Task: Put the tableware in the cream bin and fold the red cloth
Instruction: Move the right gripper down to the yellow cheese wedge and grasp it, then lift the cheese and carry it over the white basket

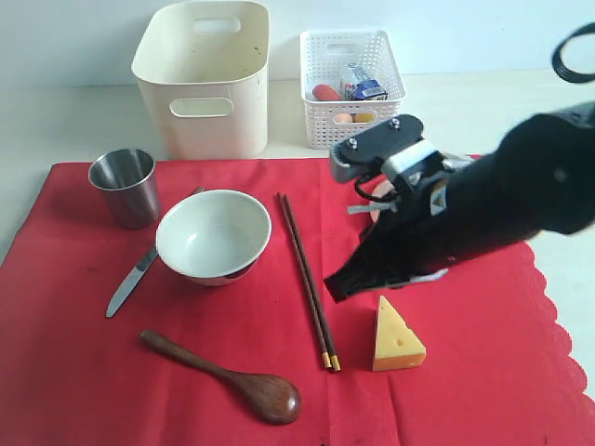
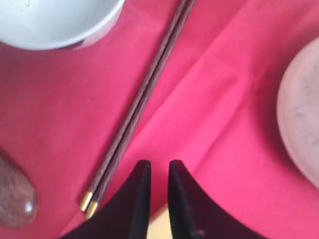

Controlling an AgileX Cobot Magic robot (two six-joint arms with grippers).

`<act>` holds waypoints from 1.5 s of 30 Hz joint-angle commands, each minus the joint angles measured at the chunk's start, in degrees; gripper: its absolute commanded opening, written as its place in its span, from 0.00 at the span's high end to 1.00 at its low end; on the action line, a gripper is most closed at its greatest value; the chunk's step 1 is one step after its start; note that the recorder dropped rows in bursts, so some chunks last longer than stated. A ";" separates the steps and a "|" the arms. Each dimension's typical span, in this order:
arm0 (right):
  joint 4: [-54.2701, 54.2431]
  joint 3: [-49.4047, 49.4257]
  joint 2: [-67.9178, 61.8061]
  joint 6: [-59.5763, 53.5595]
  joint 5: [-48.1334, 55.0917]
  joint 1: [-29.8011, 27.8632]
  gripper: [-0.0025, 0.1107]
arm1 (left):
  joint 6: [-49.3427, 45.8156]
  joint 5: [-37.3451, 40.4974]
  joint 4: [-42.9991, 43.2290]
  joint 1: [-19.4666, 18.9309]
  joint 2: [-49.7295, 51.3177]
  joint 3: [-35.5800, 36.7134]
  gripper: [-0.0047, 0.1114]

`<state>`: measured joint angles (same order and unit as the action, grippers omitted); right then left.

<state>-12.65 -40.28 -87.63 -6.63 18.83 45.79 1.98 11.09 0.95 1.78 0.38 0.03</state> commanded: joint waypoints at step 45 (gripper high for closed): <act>-0.80 11.34 -6.97 1.89 -13.11 0.85 0.59 | 0.06 -0.02 -0.36 -0.16 -0.38 -0.03 0.93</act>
<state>-13.82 -28.87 -94.64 -4.63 6.46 46.81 1.98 11.09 0.95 1.78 0.38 0.03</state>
